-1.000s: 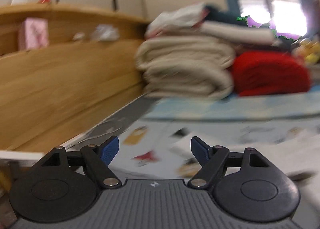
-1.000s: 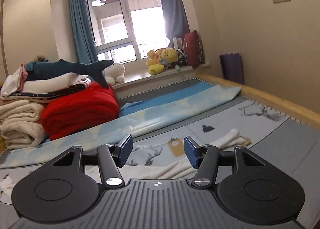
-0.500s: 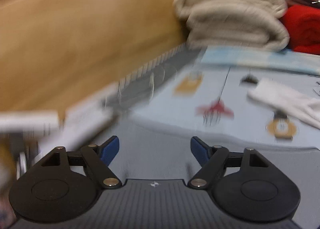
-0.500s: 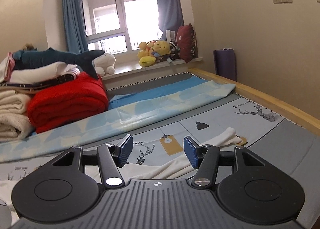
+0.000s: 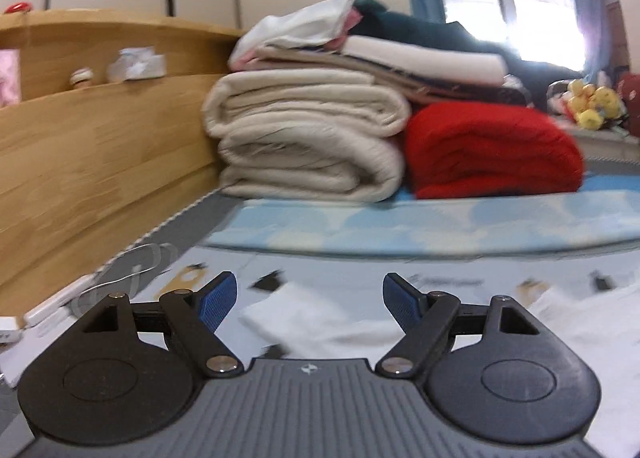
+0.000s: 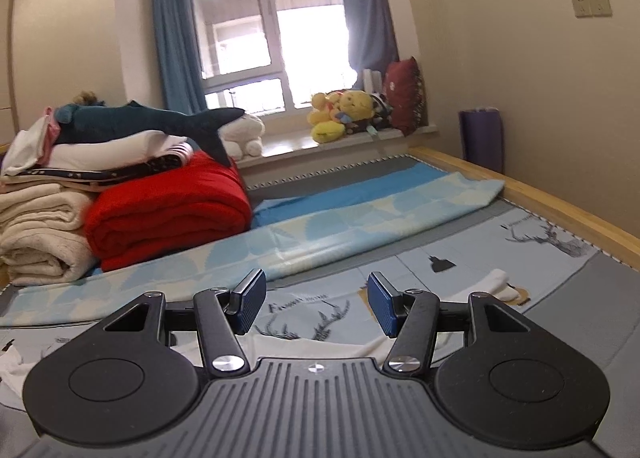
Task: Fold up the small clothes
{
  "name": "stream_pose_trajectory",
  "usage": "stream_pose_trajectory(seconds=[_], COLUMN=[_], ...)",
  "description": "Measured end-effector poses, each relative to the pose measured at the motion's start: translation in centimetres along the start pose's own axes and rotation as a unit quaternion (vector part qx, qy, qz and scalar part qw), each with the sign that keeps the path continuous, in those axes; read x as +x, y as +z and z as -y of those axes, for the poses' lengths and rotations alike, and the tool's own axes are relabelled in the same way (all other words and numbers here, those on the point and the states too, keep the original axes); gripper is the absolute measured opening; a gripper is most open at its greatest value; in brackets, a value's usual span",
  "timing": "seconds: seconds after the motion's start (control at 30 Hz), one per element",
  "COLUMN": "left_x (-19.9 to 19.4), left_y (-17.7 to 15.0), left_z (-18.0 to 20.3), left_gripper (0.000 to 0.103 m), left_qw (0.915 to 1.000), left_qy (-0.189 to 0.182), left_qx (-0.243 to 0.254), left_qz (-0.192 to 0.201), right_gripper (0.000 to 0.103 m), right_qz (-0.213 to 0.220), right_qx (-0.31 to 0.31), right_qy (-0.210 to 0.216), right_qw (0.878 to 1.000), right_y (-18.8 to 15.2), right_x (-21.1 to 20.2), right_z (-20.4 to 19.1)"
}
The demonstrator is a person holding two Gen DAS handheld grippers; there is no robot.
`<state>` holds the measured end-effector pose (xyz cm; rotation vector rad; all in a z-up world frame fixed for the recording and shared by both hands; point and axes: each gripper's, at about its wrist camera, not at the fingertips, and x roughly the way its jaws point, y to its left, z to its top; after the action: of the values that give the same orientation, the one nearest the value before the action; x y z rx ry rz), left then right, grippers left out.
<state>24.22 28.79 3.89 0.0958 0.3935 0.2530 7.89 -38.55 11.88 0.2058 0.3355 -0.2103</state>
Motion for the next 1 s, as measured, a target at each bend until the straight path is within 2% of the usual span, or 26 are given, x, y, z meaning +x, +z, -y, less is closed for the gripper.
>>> stream_pose_trajectory(seconds=[0.1,0.2,0.27,0.37,0.47,0.5,0.53,0.57,0.63,0.7,0.9,0.97,1.0], left_x=[-1.7,-3.6,-4.5,-5.6,-5.4,-4.9,-4.1,-2.9,-1.3,0.5,5.1,6.3,7.1], left_y=[3.3,6.0,7.5,7.6,5.1,4.0,3.1,2.2,1.4,0.5,-2.5,-3.2,-3.5], left_z=[3.5,6.5,8.0,9.6,10.3,10.4,10.3,10.2,9.3,7.7,3.5,2.1,1.4], left_gripper=[0.085,0.085,0.085,0.085,0.085,0.078,0.059,0.049,0.024,0.015,0.014,0.014,0.014], left_qw=[0.9991,0.9980,0.9969,0.9943,0.9919,0.9899,0.9878,0.9859,0.9839,0.9795,0.9644,0.9598,0.9573], left_qy=[-0.041,-0.062,-0.075,-0.093,-0.112,-0.124,-0.133,-0.132,-0.121,-0.115,-0.060,-0.044,-0.035], left_qx=[0.000,0.008,-0.006,-0.034,-0.046,-0.040,-0.033,-0.022,-0.035,-0.069,-0.145,-0.165,-0.176], left_qz=[-0.011,-0.009,-0.021,-0.038,-0.040,-0.055,-0.074,-0.100,-0.128,-0.150,-0.213,-0.222,-0.227], right_gripper=[0.060,0.074,0.077,0.079,0.079,0.079,0.079,0.079,0.079,0.079,0.078,0.070,0.058], right_qz=[0.004,0.009,0.005,0.000,-0.023,-0.022,-0.020,-0.018,-0.016,-0.015,-0.029,-0.032,-0.034], right_qx=[-0.024,-0.044,-0.052,-0.056,-0.055,-0.059,-0.069,-0.076,-0.078,-0.071,-0.027,-0.025,-0.027], right_qy=[0.008,0.019,0.028,0.041,0.055,0.059,0.061,0.062,0.070,0.079,0.105,0.114,0.120], right_qw=[1.000,0.999,0.998,0.998,0.997,0.996,0.996,0.995,0.994,0.994,0.994,0.993,0.992], right_y=[-0.1,-0.1,-0.1,-0.8,-1.6,-1.6,-1.6,-1.5,-1.1,-0.4,2.1,2.6,2.6], right_x=[-0.8,-1.6,-2.0,-2.2,-1.8,-1.7,-1.7,-1.5,-0.9,0.0,4.8,6.7,7.5], right_z=[-0.9,-1.4,-1.6,-1.8,-1.9,-2.1,-2.5,-2.8,-3.4,-4.2,-7.7,-9.3,-10.1])
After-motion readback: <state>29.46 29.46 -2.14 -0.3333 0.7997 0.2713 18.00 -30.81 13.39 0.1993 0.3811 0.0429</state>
